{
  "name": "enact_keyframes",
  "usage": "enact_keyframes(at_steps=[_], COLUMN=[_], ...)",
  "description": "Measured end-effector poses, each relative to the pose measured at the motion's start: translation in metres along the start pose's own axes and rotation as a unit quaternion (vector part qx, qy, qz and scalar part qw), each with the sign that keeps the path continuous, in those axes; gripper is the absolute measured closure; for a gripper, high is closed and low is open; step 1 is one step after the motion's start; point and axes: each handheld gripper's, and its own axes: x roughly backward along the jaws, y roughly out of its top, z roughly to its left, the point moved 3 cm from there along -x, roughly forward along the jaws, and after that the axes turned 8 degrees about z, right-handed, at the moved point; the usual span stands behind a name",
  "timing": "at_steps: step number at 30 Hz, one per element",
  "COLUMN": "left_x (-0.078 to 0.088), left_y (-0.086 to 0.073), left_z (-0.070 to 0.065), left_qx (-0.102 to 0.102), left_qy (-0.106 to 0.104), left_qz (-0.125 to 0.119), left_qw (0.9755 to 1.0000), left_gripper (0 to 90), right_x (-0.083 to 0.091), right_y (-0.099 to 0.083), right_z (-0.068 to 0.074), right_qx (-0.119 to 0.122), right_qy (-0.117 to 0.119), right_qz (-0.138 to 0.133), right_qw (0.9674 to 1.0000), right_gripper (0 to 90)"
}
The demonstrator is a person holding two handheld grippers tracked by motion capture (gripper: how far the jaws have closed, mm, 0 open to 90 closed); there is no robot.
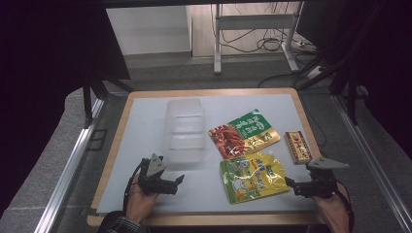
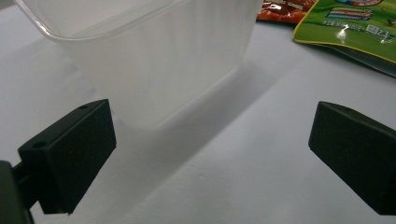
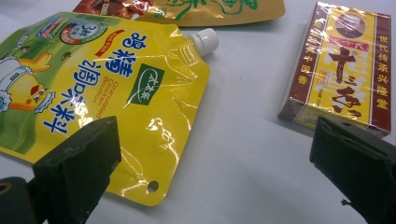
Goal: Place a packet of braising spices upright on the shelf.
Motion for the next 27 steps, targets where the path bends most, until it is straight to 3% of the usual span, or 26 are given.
enact_keyframes(at_steps=[10,15,19,27], left_x=[-0.004,-0.001,0.004,0.009], left_y=[0.001,0.003,0.007,0.012], left_z=[-0.006,-0.009,-0.014,-0.024], left_qx=[0.0,-0.006,-0.01,-0.025], left_qy=[-0.013,-0.018,-0.04,-0.044], left_qz=[0.035,0.029,0.011,0.002], left_qw=[0.9993,0.9994,0.9991,0.9987], left_gripper=[1.7,1.2,1.8,15.1], right_x=[0.0,0.0,0.001,0.0], right_y=[0.001,0.001,0.001,0.002], right_z=[0.001,0.001,0.001,0.001], right_qx=[0.005,0.006,0.007,0.008], right_qy=[0.0,-0.001,0.0,0.0], right_qz=[-0.002,-0.004,-0.007,-0.008], right_qw=[1.0,1.0,1.0,0.9999], right_gripper=[1.9,1.9,1.9,1.9])
